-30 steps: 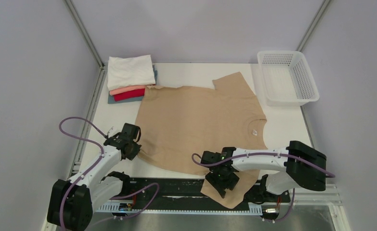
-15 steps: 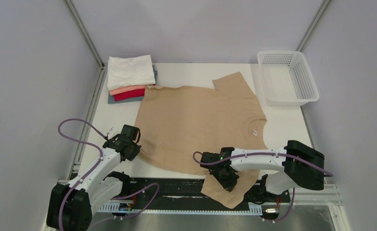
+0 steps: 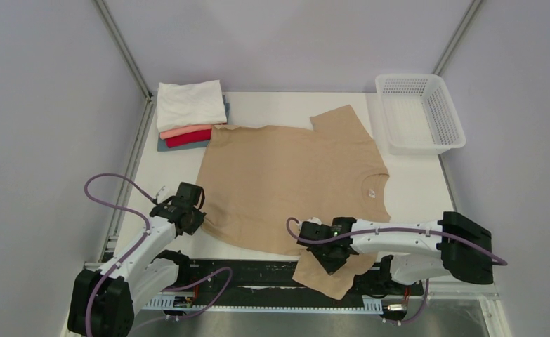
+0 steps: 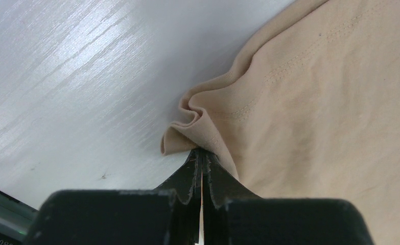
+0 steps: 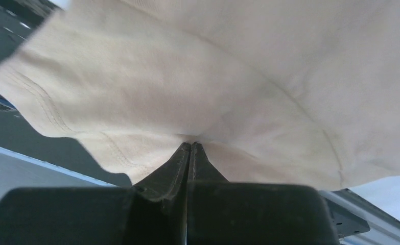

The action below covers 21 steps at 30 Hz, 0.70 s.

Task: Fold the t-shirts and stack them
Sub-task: Grab the side of the flattened tshirt closest away from the robot with both arms

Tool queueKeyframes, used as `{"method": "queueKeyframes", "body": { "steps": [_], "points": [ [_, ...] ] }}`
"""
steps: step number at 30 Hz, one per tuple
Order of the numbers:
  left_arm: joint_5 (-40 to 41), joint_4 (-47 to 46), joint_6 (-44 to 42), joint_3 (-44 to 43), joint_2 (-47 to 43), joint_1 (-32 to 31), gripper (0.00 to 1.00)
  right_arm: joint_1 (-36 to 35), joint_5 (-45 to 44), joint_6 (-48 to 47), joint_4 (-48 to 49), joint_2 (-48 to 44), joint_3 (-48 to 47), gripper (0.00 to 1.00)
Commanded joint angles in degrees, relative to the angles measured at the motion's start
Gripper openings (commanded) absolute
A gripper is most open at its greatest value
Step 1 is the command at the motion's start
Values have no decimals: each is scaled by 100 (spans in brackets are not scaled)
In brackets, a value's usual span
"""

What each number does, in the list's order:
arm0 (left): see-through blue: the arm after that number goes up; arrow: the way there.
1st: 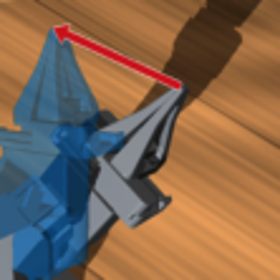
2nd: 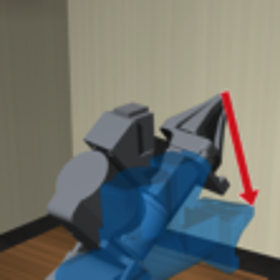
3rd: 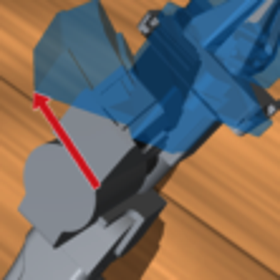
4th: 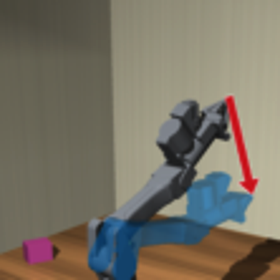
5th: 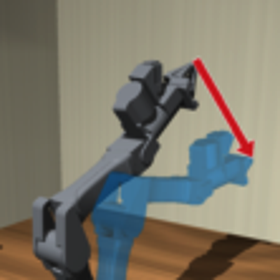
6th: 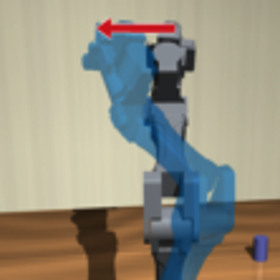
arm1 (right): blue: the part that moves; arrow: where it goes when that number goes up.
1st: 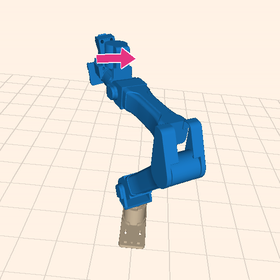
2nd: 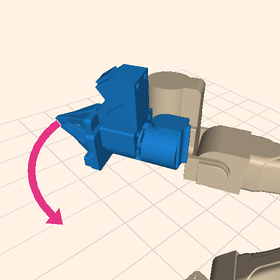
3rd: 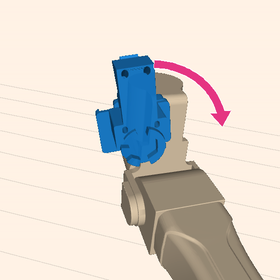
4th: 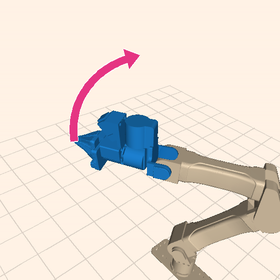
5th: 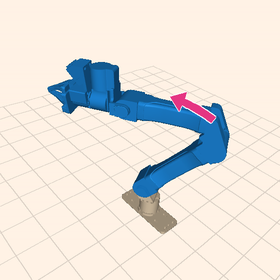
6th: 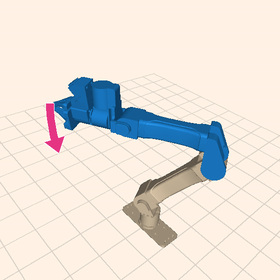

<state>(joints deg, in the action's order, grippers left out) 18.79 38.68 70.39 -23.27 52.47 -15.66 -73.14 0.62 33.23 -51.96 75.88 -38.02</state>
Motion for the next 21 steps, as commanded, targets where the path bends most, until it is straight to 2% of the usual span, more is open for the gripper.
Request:
{"method": "queueKeyframes", "body": {
  "steps": [1, 3, 10, 15, 21],
  "points": [
    [-61, 112, -12, 144, -57, -7, 0, -33, -1004, 325, 50, -626, -450, 0],
    [-56, 110, -35, 153, -93, -9, 0, -30, -1160, 319, 52, -788, -436, 0],
    [-19, 122, -46, 135, -146, -16, 0, -37, -725, 84, 63, -577, -444, 0],
    [-12, 90, -97, 79, -163, -13, 0, 31, -2112, 701, -480, -501, -757, 0],
    [-150, -190, -224, -132, -189, -10, 0, 361, -3062, 926, -742, -383, -1081, 0]
  ]
}}
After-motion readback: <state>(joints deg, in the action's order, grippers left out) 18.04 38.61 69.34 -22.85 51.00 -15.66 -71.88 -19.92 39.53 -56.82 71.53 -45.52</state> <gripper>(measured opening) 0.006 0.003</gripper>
